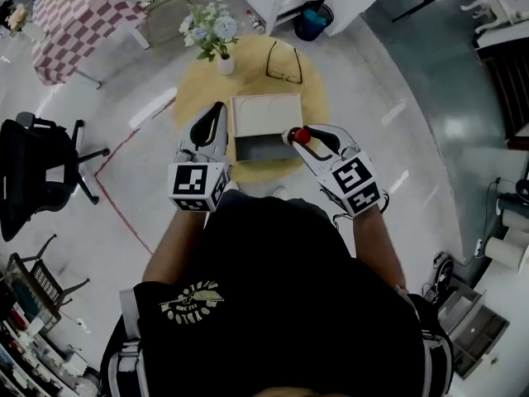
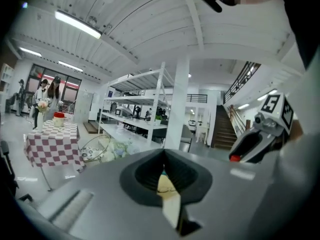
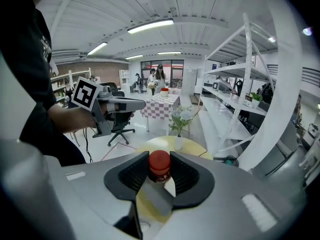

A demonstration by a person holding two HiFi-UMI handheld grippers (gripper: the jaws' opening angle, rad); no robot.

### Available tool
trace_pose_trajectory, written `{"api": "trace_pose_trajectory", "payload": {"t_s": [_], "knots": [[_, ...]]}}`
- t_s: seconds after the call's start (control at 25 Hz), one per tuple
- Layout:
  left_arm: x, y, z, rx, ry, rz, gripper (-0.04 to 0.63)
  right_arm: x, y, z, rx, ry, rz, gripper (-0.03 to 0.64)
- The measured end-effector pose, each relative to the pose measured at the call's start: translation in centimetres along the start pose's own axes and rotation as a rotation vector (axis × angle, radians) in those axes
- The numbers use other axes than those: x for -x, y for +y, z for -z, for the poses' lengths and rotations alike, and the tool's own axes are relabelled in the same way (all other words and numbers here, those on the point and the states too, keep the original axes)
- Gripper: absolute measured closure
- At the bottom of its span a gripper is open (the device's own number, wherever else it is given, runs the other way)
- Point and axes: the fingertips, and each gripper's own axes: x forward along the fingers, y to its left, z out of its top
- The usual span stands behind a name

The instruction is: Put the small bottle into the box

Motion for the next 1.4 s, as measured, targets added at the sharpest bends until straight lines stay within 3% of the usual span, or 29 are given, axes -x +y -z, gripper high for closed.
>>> {"api": "trace_pose_trajectory", "payload": {"t_s": [0.32,0.6,0.88,1.04,1.4], "knots": [[-2.1,1.5,3.2,0.016,0.102,0.101,0.595,-2.4,0.2,2.2,-0.092,0.058,0.086,0.476],[-3.0,0.6,8.3,0.031,0.228,0.112,0.595,-6.1,-0.5,7.3,-0.11,0.09,0.134,0.476],[-2.1,1.1,14.1,-0.05,0.376,0.066,0.595,-12.6,-1.2,15.0,-0.144,0.162,0.103,0.476],[-0.5,2.4,16.8,-0.051,0.45,0.016,0.595,-15.8,-1.4,18.6,-0.168,0.186,0.118,0.476],[-1.0,2.5,18.6,-0.051,0.473,-0.047,0.595,-19.4,-2.3,21.8,-0.088,0.18,0.09,0.476]]}}
